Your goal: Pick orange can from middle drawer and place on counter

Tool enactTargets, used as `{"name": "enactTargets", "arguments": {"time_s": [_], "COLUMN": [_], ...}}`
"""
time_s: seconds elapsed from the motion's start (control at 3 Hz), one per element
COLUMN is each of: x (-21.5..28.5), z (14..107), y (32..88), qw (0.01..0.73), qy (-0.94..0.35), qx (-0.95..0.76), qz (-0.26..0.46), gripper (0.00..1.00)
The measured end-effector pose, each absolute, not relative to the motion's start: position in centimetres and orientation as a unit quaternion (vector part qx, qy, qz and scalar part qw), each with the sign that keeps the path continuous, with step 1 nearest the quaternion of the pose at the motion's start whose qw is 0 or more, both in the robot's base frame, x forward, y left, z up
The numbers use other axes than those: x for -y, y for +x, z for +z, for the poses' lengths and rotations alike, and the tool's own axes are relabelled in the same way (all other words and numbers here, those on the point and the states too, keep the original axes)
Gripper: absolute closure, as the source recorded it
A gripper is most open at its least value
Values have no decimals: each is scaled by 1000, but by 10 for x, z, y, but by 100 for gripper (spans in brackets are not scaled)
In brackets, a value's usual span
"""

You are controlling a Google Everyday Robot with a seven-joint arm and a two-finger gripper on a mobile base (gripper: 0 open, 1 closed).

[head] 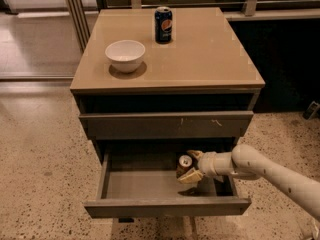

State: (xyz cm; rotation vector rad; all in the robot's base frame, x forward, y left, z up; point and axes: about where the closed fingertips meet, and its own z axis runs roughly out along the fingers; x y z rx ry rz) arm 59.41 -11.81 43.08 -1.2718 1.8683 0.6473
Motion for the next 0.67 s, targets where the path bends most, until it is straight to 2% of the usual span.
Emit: {"name": "enactTargets", "arguments": {"time_s": [0.33,0.67], "x": [100,100], "z": [418,418], "y": [599,599], "qw": [381,381], "qy": [-512,-513], "qx": [-720,-720], "qz": [271,272], "gripper": [41,64]}}
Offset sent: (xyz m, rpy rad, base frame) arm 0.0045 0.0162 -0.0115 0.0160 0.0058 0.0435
